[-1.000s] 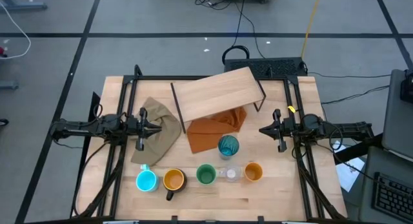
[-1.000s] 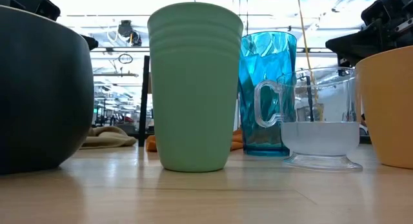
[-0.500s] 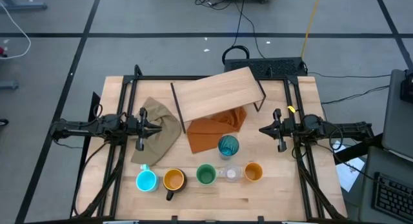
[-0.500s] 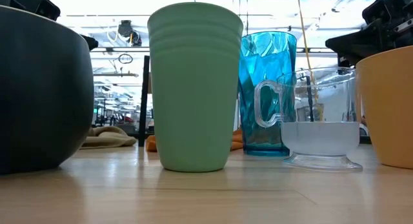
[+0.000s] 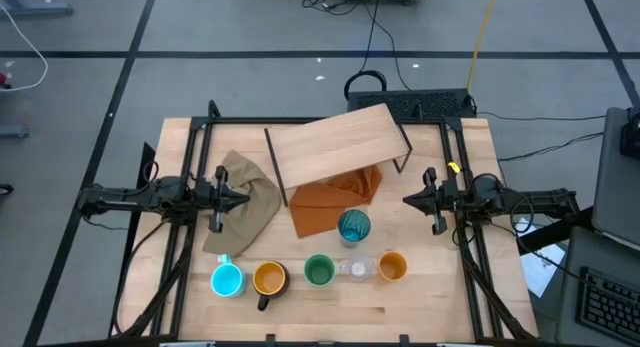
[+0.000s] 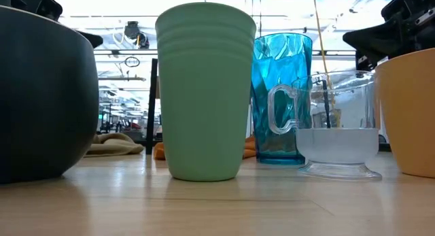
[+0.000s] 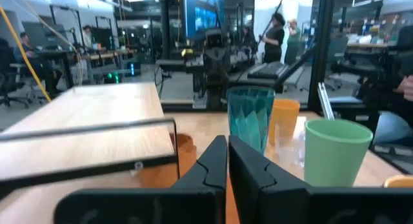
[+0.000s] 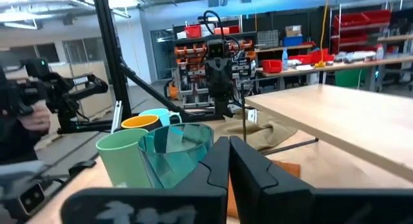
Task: Stack small to large cups/mugs on shelf
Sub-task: Put the blue glass on the shelf
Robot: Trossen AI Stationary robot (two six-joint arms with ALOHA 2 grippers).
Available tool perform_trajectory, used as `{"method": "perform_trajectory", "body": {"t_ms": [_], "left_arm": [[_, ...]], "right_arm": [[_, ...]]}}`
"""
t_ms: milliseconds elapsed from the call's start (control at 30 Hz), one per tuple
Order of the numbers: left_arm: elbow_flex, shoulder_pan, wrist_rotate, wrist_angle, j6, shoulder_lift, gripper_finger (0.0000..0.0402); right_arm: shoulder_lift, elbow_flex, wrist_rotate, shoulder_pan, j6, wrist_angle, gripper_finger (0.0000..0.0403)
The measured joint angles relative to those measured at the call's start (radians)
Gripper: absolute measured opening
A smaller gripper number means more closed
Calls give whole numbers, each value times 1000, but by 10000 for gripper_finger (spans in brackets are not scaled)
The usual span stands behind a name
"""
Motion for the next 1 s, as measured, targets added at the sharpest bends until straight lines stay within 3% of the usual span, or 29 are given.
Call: {"method": "perform_trajectory", "body": {"t_ms": [533,633,867,1000], "left_arm": [[0,0,6,-39,-17,0,31],[0,0,6,-40,-16,0,31],[0,0,-5,-40,-11,0,31],[0,0,-8,-40,-11,0,31]], "right_arm": [[0,0,-1,0,31,-2,11],[0,0,-1,0,60,-2,42],[0,0,-1,0,96,-15,165],[0,0,-1,0,70,-6,213]]}}
